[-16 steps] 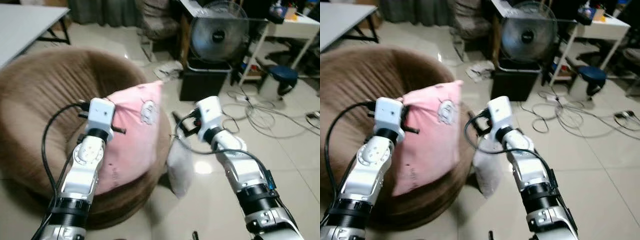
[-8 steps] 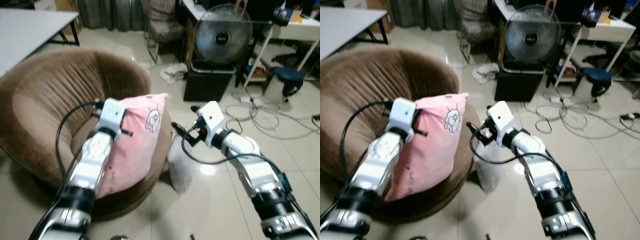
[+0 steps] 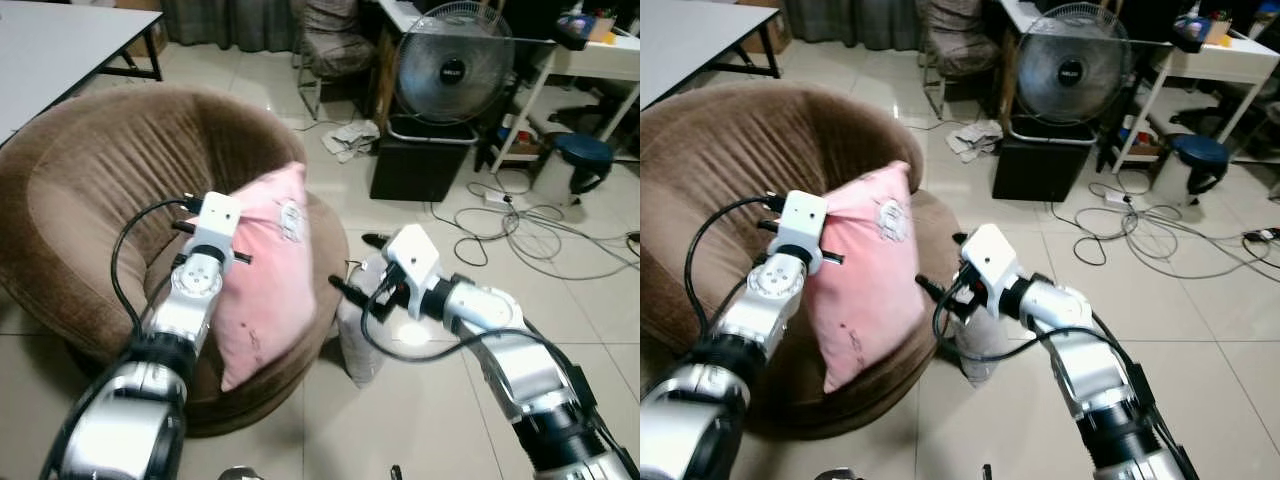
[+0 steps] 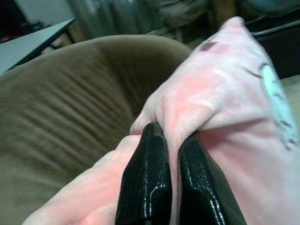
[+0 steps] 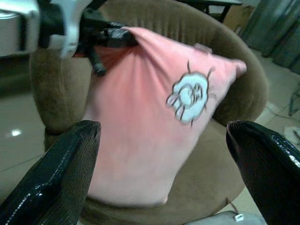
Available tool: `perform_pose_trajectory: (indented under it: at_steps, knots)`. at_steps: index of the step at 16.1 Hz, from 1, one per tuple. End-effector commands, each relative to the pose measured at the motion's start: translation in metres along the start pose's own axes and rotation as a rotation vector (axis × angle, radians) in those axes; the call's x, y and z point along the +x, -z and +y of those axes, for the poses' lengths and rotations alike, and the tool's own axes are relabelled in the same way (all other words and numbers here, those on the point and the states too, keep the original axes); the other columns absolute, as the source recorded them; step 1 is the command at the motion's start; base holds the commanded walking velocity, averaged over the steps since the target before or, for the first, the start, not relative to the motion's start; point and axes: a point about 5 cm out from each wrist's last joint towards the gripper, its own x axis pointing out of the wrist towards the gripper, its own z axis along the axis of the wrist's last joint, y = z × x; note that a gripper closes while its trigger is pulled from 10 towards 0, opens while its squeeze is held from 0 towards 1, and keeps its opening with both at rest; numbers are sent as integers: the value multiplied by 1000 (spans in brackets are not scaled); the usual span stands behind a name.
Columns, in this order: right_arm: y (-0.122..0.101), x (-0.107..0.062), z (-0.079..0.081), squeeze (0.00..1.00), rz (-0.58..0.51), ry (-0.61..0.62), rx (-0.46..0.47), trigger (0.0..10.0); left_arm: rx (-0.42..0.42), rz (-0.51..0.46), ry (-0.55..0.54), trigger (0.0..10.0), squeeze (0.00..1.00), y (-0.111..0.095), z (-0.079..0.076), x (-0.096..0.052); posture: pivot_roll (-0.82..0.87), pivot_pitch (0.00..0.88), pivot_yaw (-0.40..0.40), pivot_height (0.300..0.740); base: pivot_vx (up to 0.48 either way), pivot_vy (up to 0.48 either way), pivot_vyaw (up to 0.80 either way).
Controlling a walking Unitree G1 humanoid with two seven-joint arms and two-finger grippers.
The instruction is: Move the pillow to the sofa from floor
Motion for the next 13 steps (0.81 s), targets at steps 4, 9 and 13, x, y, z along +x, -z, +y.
perform_pose_trajectory:
  at_steps: [4, 9, 13]
  knots:
    - [2, -6, 12, 0, 39, -17, 17, 10000, 68, -39, -112, 10000, 0, -17, 16, 11, -69, 0, -53, 740, 0, 0, 0]
    - [-1, -7, 23, 0, 69, -18, -4, 10000, 205, -9, -229, 10000, 0, -21, 46, 16, -174, 62, -36, 740, 0, 0, 0]
    - [2, -13, 31, 0, 99, -43, 10, 10000, 274, 26, -255, 10000, 0, -18, 62, 15, -185, 93, -39, 740, 0, 0, 0]
